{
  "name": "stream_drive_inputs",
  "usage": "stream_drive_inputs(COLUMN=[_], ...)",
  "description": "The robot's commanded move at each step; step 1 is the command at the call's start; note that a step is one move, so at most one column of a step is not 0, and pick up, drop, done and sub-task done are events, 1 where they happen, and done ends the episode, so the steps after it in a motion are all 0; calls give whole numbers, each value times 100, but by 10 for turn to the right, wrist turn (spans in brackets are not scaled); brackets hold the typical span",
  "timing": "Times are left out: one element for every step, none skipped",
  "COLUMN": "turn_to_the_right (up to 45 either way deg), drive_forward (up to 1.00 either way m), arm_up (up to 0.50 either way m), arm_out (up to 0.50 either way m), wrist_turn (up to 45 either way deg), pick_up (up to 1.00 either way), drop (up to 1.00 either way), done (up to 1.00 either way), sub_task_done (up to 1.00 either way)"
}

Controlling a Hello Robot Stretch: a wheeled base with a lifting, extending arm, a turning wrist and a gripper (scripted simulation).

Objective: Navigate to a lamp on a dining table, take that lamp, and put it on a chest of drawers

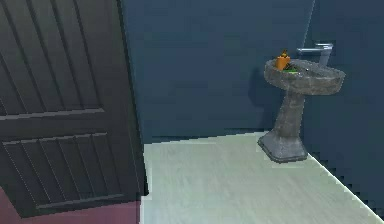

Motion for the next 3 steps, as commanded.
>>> stream_drive_inputs(turn_to_the_right=[-30, 0, 450], drive_forward=[0, 5, 0], arm_up=[0, 0, 0], arm_out=[0, 0, 0], wrist_turn=[0, 0, 0], pick_up=[0, 0, 0], drop=[0, 0, 0], done=[0, 0, 0], sub_task_done=[0, 0, 0])
